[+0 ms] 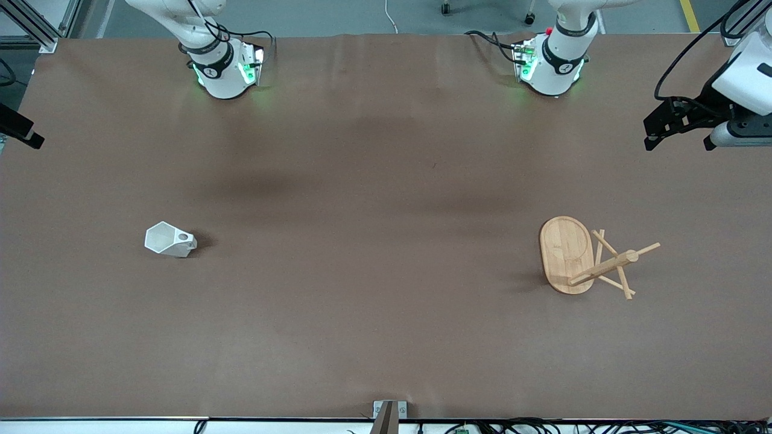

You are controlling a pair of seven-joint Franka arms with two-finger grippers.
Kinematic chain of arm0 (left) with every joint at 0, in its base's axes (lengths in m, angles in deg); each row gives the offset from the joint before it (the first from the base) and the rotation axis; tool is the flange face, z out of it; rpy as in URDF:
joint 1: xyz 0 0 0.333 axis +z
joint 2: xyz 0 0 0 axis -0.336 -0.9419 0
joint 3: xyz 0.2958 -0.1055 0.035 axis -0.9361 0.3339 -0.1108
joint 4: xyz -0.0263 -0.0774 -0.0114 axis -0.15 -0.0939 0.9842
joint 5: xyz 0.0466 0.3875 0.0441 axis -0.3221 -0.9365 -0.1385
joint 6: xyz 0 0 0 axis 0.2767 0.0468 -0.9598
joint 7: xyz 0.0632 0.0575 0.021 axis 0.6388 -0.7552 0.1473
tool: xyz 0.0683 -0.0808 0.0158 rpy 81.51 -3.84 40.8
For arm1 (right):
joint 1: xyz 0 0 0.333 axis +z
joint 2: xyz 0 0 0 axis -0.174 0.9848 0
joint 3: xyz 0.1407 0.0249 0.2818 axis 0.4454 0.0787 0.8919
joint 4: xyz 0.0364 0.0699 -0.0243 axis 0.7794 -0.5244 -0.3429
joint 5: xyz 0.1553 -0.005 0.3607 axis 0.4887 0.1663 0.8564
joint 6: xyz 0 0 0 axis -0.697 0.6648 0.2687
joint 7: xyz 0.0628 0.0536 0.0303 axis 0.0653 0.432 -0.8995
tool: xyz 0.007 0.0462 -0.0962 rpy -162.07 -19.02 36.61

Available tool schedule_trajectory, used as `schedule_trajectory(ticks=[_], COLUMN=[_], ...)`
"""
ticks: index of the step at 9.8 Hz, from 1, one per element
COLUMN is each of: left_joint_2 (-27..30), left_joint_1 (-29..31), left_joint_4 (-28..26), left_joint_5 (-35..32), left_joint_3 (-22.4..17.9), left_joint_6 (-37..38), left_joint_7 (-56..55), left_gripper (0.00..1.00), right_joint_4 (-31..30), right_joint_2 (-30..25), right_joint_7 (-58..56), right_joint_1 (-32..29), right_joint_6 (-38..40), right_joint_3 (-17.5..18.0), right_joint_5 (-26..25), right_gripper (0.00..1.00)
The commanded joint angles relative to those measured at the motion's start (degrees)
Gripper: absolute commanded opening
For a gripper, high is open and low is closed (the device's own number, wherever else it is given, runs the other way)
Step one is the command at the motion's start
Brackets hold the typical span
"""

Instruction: Hang cup on rack

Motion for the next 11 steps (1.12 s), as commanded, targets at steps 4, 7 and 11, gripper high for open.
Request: schedule_trajectory(ticks=[4, 7, 11], left_joint_2=[-1.67, -1.93, -1.93], left_joint_1=[-0.06, -0.15, -0.24], left_joint_4=[0.91, 0.48, 0.12], left_joint_5=[-0.2, -0.02, -0.02], left_joint_3=[0.25, 0.33, 0.42], left_joint_6=[0.35, 0.53, 0.53], left_joint_7=[0.63, 0.72, 0.72], left_gripper=[1.0, 1.0, 1.0], right_joint_4=[0.25, -1.33, -8.33], right_joint_2=[-0.06, 1.77, 9.42], right_joint_7=[0.48, 0.4, -2.48], right_joint_1=[-0.14, -0.05, -0.4], right_joint_6=[0.54, 0.54, -13.47], right_joint_3=[0.25, 0.25, 0.17], right_joint_5=[-0.33, -0.33, -0.33], right_gripper=[1.0, 1.0, 1.0])
